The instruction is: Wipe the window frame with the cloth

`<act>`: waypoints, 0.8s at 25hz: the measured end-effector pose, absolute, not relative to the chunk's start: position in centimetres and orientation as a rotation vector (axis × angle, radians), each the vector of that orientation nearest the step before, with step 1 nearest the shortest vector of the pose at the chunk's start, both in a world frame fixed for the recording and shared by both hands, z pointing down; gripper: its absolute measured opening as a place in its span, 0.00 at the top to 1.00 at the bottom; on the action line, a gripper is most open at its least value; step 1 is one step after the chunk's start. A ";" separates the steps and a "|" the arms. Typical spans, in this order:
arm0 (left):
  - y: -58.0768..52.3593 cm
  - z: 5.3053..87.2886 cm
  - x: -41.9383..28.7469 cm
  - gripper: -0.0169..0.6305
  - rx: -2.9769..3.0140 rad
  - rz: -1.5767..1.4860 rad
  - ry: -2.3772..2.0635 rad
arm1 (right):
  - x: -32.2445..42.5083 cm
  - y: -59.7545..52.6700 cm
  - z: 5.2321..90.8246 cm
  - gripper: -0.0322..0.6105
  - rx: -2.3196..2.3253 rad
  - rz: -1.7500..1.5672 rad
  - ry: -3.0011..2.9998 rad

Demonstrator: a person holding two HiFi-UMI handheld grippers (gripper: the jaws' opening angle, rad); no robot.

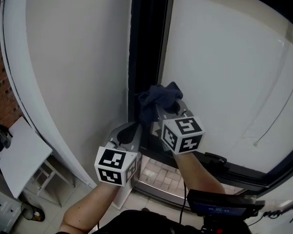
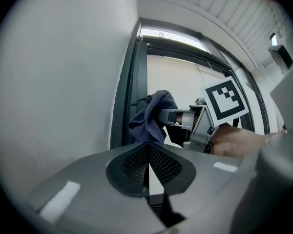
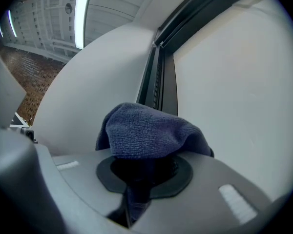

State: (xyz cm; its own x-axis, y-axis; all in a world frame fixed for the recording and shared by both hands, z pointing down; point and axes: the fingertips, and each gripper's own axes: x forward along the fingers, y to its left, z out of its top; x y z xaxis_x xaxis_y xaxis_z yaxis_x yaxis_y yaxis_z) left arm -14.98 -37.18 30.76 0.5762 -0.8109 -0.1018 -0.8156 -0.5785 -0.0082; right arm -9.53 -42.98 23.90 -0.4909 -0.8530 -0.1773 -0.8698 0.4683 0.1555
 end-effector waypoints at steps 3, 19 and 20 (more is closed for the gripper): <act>-37.2 29.1 -14.7 0.98 -2.730 0.145 1.399 | -9.6 -42.8 22.5 0.87 -1.543 0.378 2.623; -38.8 24.0 -14.6 0.98 -2.706 0.182 1.377 | -10.0 -43.0 16.4 0.87 -1.502 0.481 2.574; -38.7 23.6 -14.7 0.98 -2.706 0.195 1.377 | -10.0 -42.9 16.0 0.87 -1.501 0.487 2.569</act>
State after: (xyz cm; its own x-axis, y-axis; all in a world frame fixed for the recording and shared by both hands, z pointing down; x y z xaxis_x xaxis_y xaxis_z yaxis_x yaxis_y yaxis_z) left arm -14.71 -38.71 23.59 0.5832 -0.7967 -0.1586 -0.8094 -0.5865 -0.0304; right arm -9.97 -42.93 16.02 -0.4984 -0.8245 -0.2679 -0.8654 0.4545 0.2112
